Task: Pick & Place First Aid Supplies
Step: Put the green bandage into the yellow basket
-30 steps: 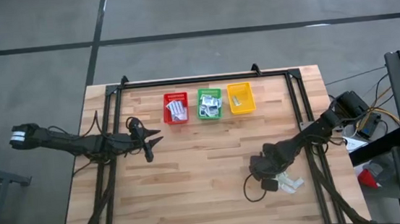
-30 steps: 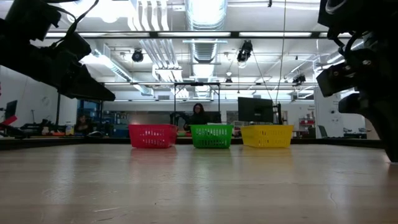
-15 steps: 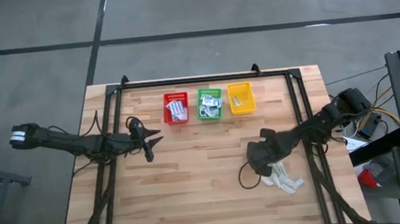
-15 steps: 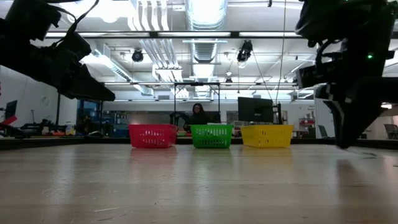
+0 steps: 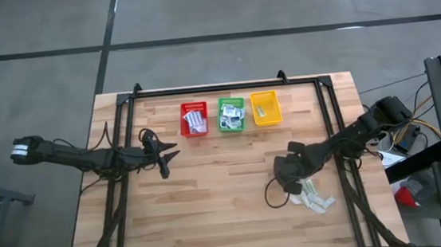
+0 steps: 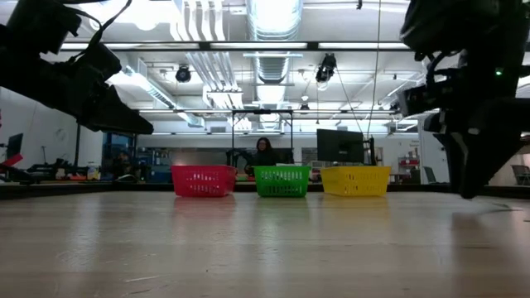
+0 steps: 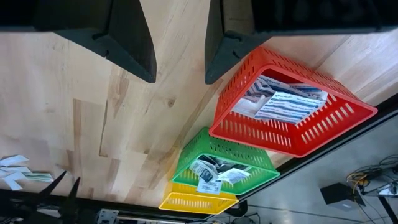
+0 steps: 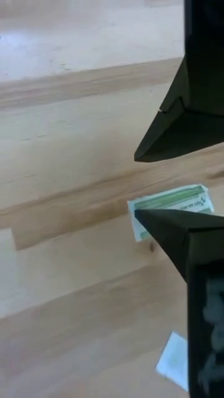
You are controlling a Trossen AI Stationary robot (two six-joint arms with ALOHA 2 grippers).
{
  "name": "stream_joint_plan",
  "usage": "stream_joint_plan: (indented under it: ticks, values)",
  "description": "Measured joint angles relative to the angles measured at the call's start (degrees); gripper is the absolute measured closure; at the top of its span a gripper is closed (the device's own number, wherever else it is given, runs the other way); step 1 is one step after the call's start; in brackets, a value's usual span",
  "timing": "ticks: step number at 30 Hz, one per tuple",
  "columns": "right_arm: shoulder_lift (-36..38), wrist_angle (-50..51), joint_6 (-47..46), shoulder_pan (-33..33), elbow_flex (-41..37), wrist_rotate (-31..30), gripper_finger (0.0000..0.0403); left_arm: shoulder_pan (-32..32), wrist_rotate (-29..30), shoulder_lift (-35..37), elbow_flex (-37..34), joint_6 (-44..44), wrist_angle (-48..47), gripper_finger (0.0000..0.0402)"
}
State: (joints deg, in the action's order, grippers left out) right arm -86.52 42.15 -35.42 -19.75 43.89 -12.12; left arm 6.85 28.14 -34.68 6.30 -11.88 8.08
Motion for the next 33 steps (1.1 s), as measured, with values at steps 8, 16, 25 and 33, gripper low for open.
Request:
stream_joint_plan:
  ticks: [8,16,25,33]
  values:
    - [0.0,-0.4,-1.2,0.0,-2.6,0.9,0.0255,0.0,0.0,0.0,0.0,0.0,0.0,0.0268]
    - [0.0,-1.7,-0.8,0.0,-2.9,3.9,0.0248,0.0,0.0,0.0,0.0,0.2,0.0,0.0268]
    - [0.2,-4.1,0.6,-0.1,-3.5,4.6,0.0234,0.0,0.0,0.0,0.0,0.2,-0.1,0.0268]
    - [0.2,-3.8,0.8,0.0,-3.6,4.9,0.0221,0.0,0.0,0.0,0.0,0.2,-0.2,0.0268]
